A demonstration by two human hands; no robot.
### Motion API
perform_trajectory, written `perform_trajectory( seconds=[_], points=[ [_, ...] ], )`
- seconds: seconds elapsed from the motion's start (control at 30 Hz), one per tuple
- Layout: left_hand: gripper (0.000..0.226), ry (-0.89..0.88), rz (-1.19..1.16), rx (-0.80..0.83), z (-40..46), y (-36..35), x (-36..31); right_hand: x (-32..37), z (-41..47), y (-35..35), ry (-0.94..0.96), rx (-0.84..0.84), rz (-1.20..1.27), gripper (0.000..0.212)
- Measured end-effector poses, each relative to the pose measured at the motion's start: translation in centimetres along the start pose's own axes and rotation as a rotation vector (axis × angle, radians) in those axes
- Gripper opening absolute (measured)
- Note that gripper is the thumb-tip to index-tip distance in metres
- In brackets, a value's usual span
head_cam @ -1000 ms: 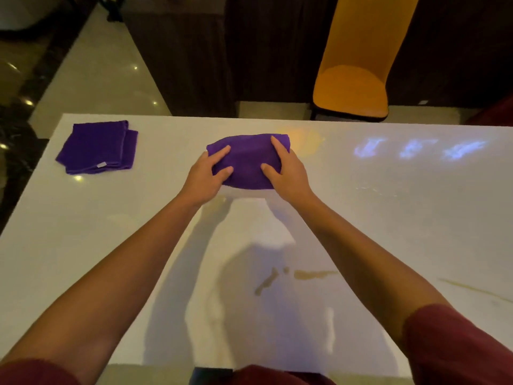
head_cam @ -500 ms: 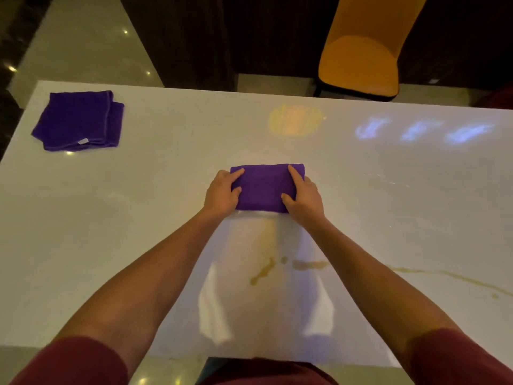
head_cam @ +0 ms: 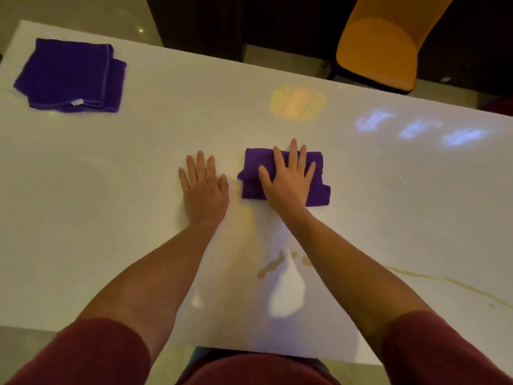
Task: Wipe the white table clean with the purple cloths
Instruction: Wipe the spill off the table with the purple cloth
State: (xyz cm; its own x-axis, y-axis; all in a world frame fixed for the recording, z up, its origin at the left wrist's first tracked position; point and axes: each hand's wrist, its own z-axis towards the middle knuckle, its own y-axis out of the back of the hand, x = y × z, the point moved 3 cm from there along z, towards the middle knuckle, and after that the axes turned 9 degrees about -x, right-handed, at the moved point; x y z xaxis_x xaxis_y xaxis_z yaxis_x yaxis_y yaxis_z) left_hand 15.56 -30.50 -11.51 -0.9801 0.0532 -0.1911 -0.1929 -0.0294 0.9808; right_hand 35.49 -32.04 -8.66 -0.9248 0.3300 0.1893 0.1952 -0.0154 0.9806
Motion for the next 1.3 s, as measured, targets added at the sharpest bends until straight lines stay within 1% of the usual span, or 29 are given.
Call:
perform_trajectory(
  seconds=[0.1, 0.2, 0.37, 0.47, 0.53, 0.6, 0.67, 0.73, 0.9, 1.0, 1.07, 1.13, 1.23, 1.3],
  points=[
    [0.057, -0.002, 0.025, -0.029, 0.1, -0.3, 0.2, 0.9, 1.7, -1.9, 0.001, 0.011, -0.043, 0.078],
    [0.058, -0.001, 0.046, -0.054, 0.0, -0.7, 0.0, 2.0, 5.0, -2.6, 0.118, -0.026, -0.064, 0.082],
    [0.057, 0.01, 0.02, -0.145, 0.1, -0.8, 0.1, 3.7, 10.9, -3.0, 0.263, -0.01, -0.085, 0.084],
    [0.06, 0.026, 0.027, -0.151, 0.1, -0.8, 0.1, 3.8, 11.2, -3.0, 0.303, -0.044, -0.035, 0.082],
    [0.062, 0.061, 0.026, -0.138, 0.1, -0.7, 0.1, 3.0, 10.4, -3.0, 0.336, -0.048, -0.045, 0.08],
    [0.063, 0.079, 0.029, -0.141, 0.0, -0.8, 0.1, 1.6, 9.0, -2.9, 0.37, -0.016, -0.06, 0.079],
    [0.062, 0.072, 0.03, -0.141, -0.1, -0.8, -0.1, -0.6, 6.5, -2.7, 0.389, -0.033, -0.043, 0.077],
    [0.063, 0.082, 0.024, -0.14, -0.2, -0.7, -0.2, -3.3, 3.4, -2.3, 0.401, -0.071, -0.021, 0.075],
    [0.064, 0.072, 0.076, -0.096, -0.6, -0.1, -1.1, -10.9, -4.7, -1.7, 0.377, -0.059, -0.04, 0.072],
    [0.058, 0.072, 0.129, -0.092, -0.8, 0.4, -1.8, -12.5, -6.8, -1.5, 0.334, -0.05, -0.059, 0.071],
    [0.055, 0.05, 0.101, -0.119, -1.2, 0.7, -3.3, -12.2, -6.2, -1.3, 0.326, -0.05, -0.053, 0.071],
    [0.056, 0.059, 0.037, -0.142, -1.8, 0.4, -6.2, -11.5, -4.4, -1.1, 0.321, -0.059, -0.05, 0.072],
    [0.059, 0.183, 0.025, -0.115, -3.3, -1.1, -10.8, -10.4, 0.5, -0.6, 0.313, -0.065, -0.045, 0.073],
    [0.06, 0.228, 0.07, -0.129, -3.5, -2.2, -11.8, -9.5, 5.1, -0.7, 0.308, -0.071, -0.061, 0.075]
  ],
)
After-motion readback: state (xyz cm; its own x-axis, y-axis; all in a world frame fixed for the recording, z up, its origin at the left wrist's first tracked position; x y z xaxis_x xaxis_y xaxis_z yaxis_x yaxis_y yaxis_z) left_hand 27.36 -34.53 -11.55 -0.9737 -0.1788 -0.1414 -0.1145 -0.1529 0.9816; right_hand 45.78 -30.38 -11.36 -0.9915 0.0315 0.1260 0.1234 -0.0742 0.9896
